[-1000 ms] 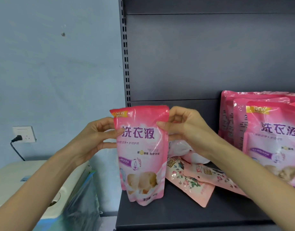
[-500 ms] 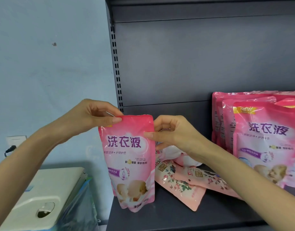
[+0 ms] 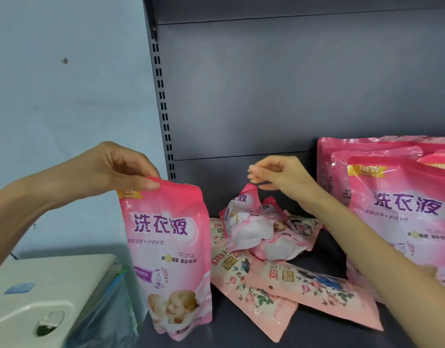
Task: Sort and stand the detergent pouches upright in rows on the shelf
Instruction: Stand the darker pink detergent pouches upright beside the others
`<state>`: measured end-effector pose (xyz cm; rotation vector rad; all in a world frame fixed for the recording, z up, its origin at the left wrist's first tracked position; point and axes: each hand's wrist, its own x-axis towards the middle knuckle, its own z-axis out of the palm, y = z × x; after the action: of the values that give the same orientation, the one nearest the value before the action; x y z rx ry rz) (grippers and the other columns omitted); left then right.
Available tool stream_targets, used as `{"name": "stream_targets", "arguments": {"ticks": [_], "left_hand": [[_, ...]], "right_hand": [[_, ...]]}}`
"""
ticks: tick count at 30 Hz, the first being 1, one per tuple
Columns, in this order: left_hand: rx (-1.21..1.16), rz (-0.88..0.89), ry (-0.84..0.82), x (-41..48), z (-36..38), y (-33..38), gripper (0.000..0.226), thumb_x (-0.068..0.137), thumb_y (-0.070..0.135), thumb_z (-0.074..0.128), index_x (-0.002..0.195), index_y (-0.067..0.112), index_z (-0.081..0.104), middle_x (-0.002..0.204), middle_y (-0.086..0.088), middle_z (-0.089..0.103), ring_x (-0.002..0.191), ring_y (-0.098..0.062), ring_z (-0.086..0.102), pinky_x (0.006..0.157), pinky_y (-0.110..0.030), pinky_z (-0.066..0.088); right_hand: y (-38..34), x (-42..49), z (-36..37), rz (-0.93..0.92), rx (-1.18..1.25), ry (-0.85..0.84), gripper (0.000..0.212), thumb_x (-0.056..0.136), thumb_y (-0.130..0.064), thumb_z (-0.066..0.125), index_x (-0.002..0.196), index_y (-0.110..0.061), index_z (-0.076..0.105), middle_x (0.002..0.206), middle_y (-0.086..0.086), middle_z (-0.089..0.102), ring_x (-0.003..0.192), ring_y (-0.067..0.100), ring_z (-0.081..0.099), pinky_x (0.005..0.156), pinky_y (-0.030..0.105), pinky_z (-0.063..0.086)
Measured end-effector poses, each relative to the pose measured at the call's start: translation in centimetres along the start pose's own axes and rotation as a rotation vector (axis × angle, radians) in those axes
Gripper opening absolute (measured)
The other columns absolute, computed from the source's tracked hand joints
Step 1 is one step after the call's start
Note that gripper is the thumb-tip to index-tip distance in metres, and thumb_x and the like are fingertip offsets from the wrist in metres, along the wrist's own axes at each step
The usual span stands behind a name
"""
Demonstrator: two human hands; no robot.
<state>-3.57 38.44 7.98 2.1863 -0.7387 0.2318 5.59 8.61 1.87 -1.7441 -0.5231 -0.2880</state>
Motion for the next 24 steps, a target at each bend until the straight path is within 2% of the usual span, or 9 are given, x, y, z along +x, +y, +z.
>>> {"name": "stream_targets", "arguments": {"ticks": [3, 7, 10, 15, 17, 19, 22, 24], "left_hand": [[-0.01, -0.044, -0.135, 0.5, -1.1, -0.5, 0.056, 0.043, 0.067, 0.081, 0.075, 0.021, 0.076, 0.081, -0.008, 0.073, 0.073, -0.019, 0.069, 0.063, -0.021, 0.054], [-0.161, -0.112, -0.291, 1.9, -2.6, -1.0, 0.061, 0.055, 0.069, 0.075, 0.094, 0.022, 0.074, 0.096, -0.007, 0.072, 0.083, -0.019, 0.069, 0.07, -0.027, 0.056], [-0.233, -0.112, -0.188, 4.2, -2.5, -1.8, 0.063, 0.052, 0.068, 0.077, 0.094, 0.021, 0.074, 0.097, -0.006, 0.071, 0.082, -0.017, 0.068, 0.071, -0.029, 0.057], [-0.128, -0.141, -0.154, 8.0, 0.6, -4.0, 0.061, 0.054, 0.069, 0.073, 0.097, 0.026, 0.073, 0.105, -0.002, 0.07, 0.091, -0.014, 0.067, 0.074, -0.023, 0.055], [-0.116, -0.157, -0.169, 9.2, 2.0, -5.1, 0.059, 0.056, 0.069, 0.071, 0.097, 0.027, 0.072, 0.104, 0.0, 0.071, 0.093, -0.014, 0.068, 0.075, -0.022, 0.054], [-0.106, -0.165, -0.186, 10.3, 3.4, -6.3, 0.056, 0.06, 0.066, 0.069, 0.099, 0.026, 0.071, 0.104, 0.001, 0.071, 0.095, -0.014, 0.067, 0.076, -0.022, 0.054], [-0.078, -0.192, -0.183, 11.6, 5.2, -8.0, 0.043, 0.074, 0.046, 0.065, 0.107, 0.019, 0.068, 0.105, 0.003, 0.071, 0.098, -0.011, 0.066, 0.083, -0.024, 0.054], [0.004, -0.179, -0.16, 12.3, 6.3, -9.1, 0.028, 0.082, 0.03, 0.064, 0.107, 0.018, 0.067, 0.106, 0.006, 0.07, 0.099, -0.006, 0.065, 0.089, -0.021, 0.05]], "right_hand": [[2.0, 1.3, -0.2, 0.047, -0.08, 0.022, 0.008, 0.086, -0.019, 0.066, 0.087, -0.012, 0.07, 0.085, 0.004, 0.072, 0.078, 0.009, 0.068, 0.064, 0.016, 0.052], [4.2, 2.9, -0.6, 0.08, -0.191, 0.062, 0.003, 0.085, -0.017, 0.067, 0.083, -0.017, 0.07, 0.081, 0.0, 0.071, 0.078, 0.009, 0.067, 0.068, 0.02, 0.05], [5.5, 3.9, -0.8, 0.075, -0.312, 0.08, 0.005, 0.084, -0.016, 0.068, 0.087, -0.014, 0.071, 0.079, -0.005, 0.067, 0.08, 0.009, 0.062, 0.073, 0.021, 0.045], [6.9, 5.3, -0.7, 0.174, -0.471, 0.074, 0.029, 0.085, -0.023, 0.068, 0.108, -0.005, 0.067, 0.104, 0.007, 0.067, 0.091, 0.012, 0.057, 0.08, 0.018, 0.038], [7.3, 5.9, -0.4, 0.223, -0.501, 0.051, 0.034, 0.085, -0.029, 0.067, 0.108, -0.004, 0.067, 0.108, 0.008, 0.066, 0.095, 0.016, 0.059, 0.081, 0.02, 0.04], [7.7, 6.6, 0.1, 0.263, -0.534, 0.015, 0.036, 0.086, -0.035, 0.065, 0.099, -0.002, 0.07, 0.104, 0.01, 0.069, 0.093, 0.019, 0.062, 0.08, 0.023, 0.044], [8.5, 7.4, 1.0, 0.315, -0.534, -0.006, 0.046, 0.087, -0.038, 0.061, 0.097, 0.006, 0.068, 0.099, 0.021, 0.069, 0.092, 0.03, 0.065, 0.08, 0.033, 0.051], [8.9, 7.7, 1.4, 0.331, -0.521, 0.003, 0.042, 0.087, -0.034, 0.062, 0.099, 0.006, 0.067, 0.098, 0.019, 0.069, 0.091, 0.03, 0.065, 0.08, 0.033, 0.05]]}}
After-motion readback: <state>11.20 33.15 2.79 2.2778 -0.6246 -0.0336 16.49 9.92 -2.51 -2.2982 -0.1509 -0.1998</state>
